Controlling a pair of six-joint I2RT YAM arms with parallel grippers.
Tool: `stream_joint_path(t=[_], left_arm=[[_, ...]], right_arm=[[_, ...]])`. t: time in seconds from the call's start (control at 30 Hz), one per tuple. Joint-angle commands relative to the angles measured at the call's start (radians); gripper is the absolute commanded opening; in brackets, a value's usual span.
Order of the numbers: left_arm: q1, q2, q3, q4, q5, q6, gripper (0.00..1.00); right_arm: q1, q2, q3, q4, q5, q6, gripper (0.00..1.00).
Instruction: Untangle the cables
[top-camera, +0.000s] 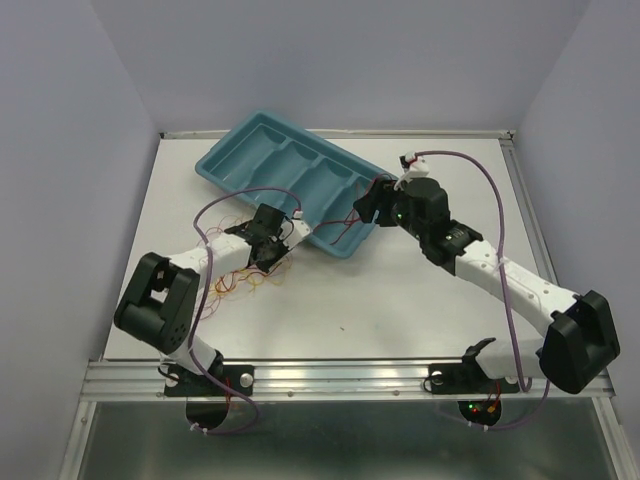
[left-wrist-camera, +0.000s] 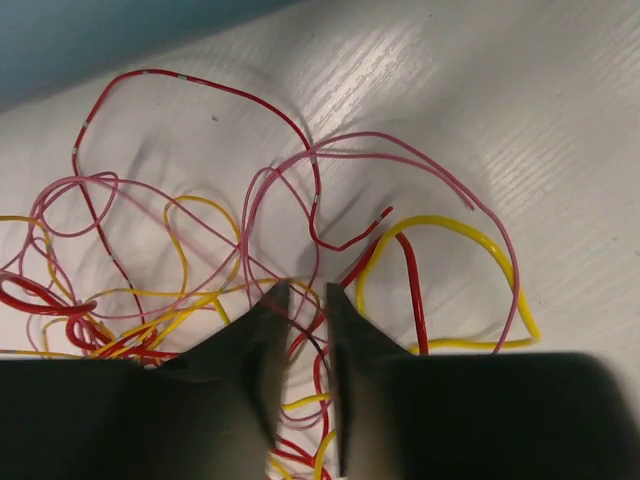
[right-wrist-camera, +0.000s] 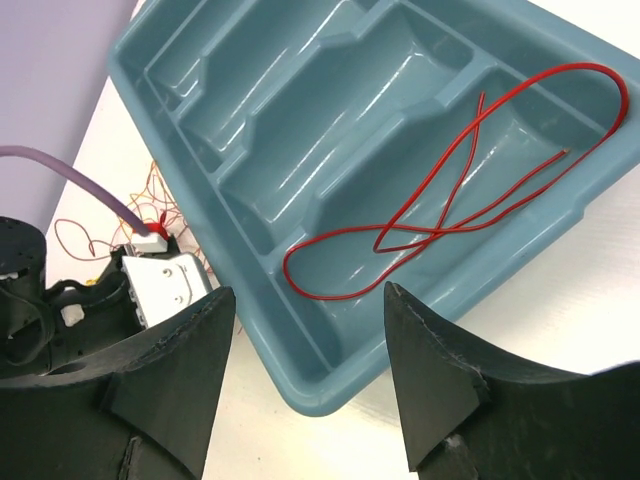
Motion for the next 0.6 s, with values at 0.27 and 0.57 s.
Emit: stream_joint_path(t=[0.27, 0.57], left_arm=[[0.002, -0.361, 0.141, -0.213, 0.059, 0.01, 0.0], [-0.007, -0.558, 0.555, -0.6, 0.251, 0.013, 0.0]], right_arm=[[0.01, -0.037, -0.103, 0.279, -0.335, -0.074, 0.64], [0.173, -0.059, -0.16, 0.457, -0.466, -0.183, 0.71]])
